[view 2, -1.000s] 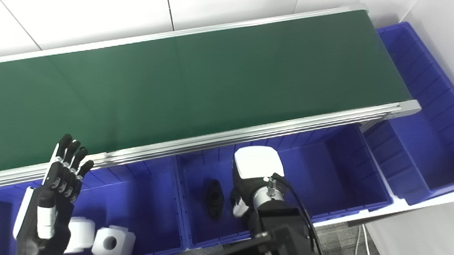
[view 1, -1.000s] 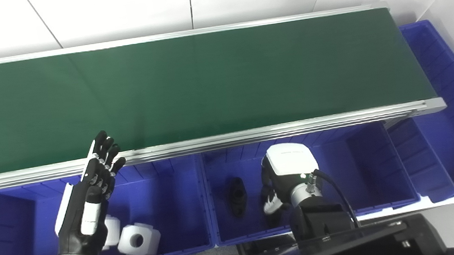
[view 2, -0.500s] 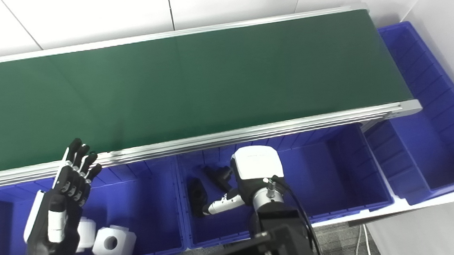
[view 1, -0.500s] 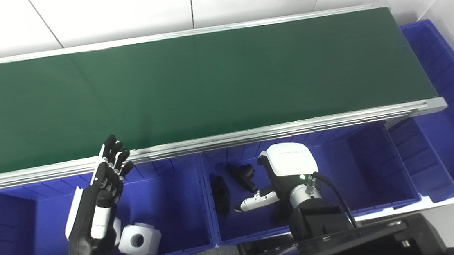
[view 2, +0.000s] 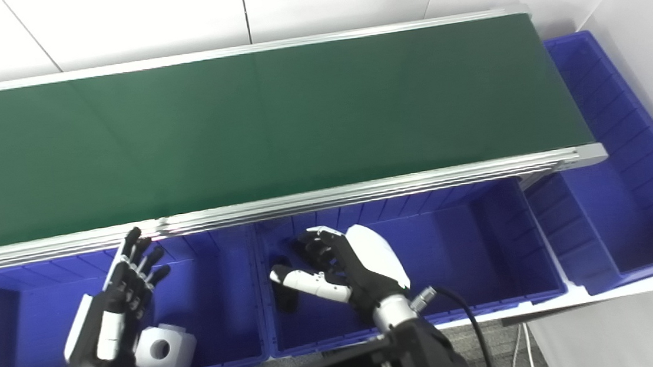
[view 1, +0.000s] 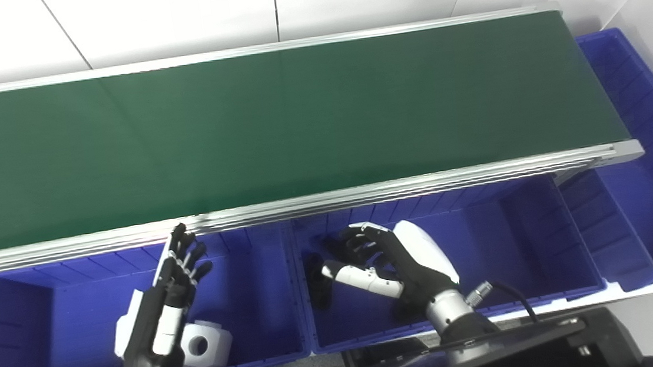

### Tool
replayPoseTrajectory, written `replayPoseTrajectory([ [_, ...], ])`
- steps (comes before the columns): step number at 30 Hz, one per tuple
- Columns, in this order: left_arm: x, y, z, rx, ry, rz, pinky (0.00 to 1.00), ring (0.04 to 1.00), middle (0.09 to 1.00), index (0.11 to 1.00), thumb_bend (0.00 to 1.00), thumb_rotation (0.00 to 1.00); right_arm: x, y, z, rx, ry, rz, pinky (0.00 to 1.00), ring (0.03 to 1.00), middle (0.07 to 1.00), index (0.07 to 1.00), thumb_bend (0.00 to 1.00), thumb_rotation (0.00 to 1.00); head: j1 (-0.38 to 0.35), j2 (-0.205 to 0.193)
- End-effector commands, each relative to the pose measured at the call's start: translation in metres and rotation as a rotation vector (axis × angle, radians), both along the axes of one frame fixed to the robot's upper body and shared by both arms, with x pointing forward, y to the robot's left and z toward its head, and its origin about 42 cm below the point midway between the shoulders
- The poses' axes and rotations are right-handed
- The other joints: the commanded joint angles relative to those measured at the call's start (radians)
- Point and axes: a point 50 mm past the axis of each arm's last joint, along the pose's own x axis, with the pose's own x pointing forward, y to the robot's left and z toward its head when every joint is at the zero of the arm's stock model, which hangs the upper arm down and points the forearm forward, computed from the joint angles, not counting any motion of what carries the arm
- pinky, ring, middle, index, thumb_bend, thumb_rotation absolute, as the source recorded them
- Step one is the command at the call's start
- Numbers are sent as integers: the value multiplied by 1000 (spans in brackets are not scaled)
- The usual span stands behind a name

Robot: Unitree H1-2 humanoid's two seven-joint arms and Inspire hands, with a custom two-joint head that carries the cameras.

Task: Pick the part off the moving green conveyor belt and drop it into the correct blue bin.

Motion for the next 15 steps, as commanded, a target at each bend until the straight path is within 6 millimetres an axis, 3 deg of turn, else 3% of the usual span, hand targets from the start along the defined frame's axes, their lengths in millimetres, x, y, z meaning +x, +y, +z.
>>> replayPoseTrajectory([
  [1, -3, -12, 17, 29, -229, -35, 858, 935, 975, 1000, 926, 854, -42, 53, 24, 642, -395, -462, 715, 752, 810, 839, 731, 960, 25, -22],
  [4, -4, -16, 9, 37, -243, -26, 827, 923, 963, 1000, 962, 838, -52, 50, 5, 555, -463, -373, 765, 801, 852, 885, 649, 975, 53, -64],
  [8, -6, -22, 6, 35, -273, -11, 778, 895, 943, 1000, 968, 823, -53, 42, -19, 422, -440, -303, 746, 800, 855, 874, 705, 998, 68, -94],
  [11, -7, -25, 5, 29, -290, 8, 769, 890, 935, 1000, 958, 817, -50, 42, -29, 398, -432, -272, 737, 796, 861, 878, 711, 998, 68, -94],
  [12, -7, -25, 6, 30, -297, 12, 765, 889, 933, 1000, 955, 815, -50, 43, -30, 398, -434, -267, 734, 796, 863, 880, 713, 1000, 61, -68],
  [15, -7, -25, 10, 27, -310, 16, 775, 895, 938, 1000, 939, 800, -51, 44, -30, 398, -444, -261, 737, 803, 869, 909, 754, 1000, 49, -42],
])
